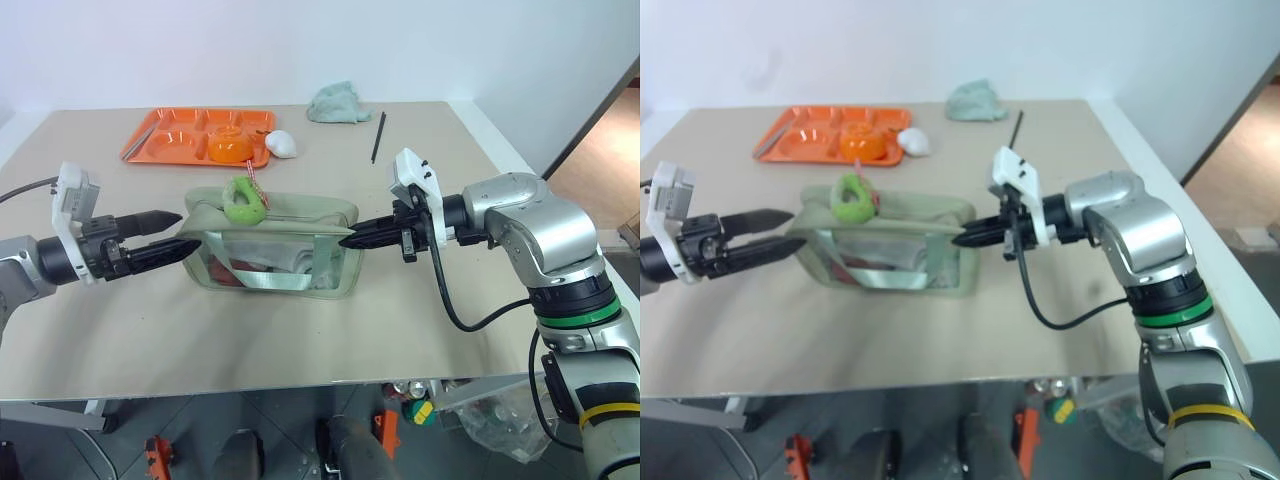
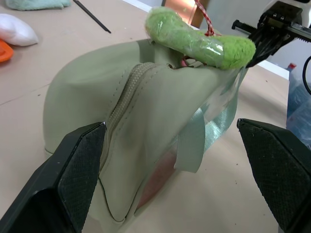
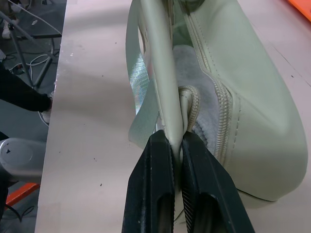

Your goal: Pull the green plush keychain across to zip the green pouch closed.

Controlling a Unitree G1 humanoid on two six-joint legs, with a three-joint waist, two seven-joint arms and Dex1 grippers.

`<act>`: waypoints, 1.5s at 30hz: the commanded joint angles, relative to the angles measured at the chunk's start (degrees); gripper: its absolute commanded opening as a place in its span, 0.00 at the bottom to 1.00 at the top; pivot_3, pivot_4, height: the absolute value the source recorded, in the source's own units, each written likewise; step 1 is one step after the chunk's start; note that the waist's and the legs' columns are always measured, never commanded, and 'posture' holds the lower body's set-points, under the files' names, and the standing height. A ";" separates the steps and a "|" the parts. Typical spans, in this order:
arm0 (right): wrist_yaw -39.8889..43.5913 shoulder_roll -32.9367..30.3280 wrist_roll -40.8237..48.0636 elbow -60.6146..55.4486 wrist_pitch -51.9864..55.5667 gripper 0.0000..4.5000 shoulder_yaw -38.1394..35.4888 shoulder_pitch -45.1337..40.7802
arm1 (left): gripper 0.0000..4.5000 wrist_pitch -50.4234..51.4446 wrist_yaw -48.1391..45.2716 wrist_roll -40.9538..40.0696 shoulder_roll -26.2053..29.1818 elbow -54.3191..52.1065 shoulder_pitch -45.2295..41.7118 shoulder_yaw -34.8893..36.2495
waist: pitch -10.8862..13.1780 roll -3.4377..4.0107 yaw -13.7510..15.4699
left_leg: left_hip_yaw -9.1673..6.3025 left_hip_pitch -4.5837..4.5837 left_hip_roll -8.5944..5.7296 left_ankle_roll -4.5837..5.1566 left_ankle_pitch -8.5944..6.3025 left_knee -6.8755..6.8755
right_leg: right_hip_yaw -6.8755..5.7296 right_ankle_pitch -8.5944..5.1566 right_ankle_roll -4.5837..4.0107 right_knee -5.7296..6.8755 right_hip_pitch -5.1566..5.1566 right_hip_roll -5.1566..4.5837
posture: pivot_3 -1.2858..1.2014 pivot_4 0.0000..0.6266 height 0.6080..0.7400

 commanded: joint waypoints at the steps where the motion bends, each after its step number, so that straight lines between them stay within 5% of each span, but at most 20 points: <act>1: -0.06 -0.74 0.89 -2.48 0.36 0.00 -1.33 -0.18 | 0.75 -1.76 -2.01 1.94 1.62 0.46 0.10 -1.37 | 0.00 0.00 0.01 | 0.00 0.00 0.00 0.00 0.00 0.00 | 0.00 0.00 0.00 0.00 0.00 0.00 | 0.52 0.24 1.00; 6: -0.27 -0.98 1.10 -2.91 0.88 0.00 -1.64 -0.04 | 0.37 -2.23 -4.36 2.93 2.51 -0.13 2.06 -2.17 | 0.00 0.00 0.03 | 0.01 0.00 0.00 0.00 0.00 0.00 | 0.01 0.00 -0.01 0.00 0.00 0.00 | 0.52 0.24 1.00; 13: -0.12 -0.88 0.88 -2.53 0.68 0.00 -1.27 -0.29 | 0.01 -2.62 -4.14 3.43 2.13 0.02 1.67 -2.32 | 0.00 0.00 0.07 | 0.02 -0.01 -0.02 0.00 0.00 0.00 | 0.01 -0.01 -0.01 -0.01 0.00 -0.02 | 0.52 0.24 1.00; 22: 0.02 -1.13 0.32 -1.94 -1.19 0.00 -1.54 0.08 | 0.01 -3.33 -2.03 5.21 1.33 0.96 -0.01 -3.31 | 0.00 0.00 0.08 | 0.01 -0.01 -0.02 0.00 0.00 0.01 | 0.00 0.00 -0.01 -0.01 0.00 -0.02 | 0.52 0.24 1.00; 35: 5.36 -10.63 4.33 -0.10 -3.17 0.99 -9.59 0.05 | 0.00 -3.73 -2.45 5.43 0.87 0.47 -0.72 -4.09 | 0.00 0.00 0.18 | 0.02 -0.03 -0.11 0.00 0.00 0.03 | 0.00 0.00 0.00 -0.03 0.02 -0.12 | 0.52 0.24 1.00; 40: -0.58 -4.41 11.14 -0.74 1.10 0.99 -15.41 -6.79 | 0.00 -3.91 -2.59 5.63 0.77 0.69 -1.03 -4.43 | 0.04 0.06 0.04 | 0.07 0.00 -0.10 0.01 0.00 0.03 | 0.04 0.02 0.02 -0.02 0.01 -0.10 | 0.52 0.24 1.00; 45: -6.37 3.75 13.78 -7.64 5.03 0.99 -11.24 -10.94 | 0.00 -4.10 -2.51 5.66 0.22 0.81 -1.77 -4.96 | 0.03 0.06 0.11 | -0.03 -0.01 -0.01 0.01 0.00 0.01 | -0.03 0.01 0.02 -0.02 0.02 -0.02 | 0.52 0.24 1.00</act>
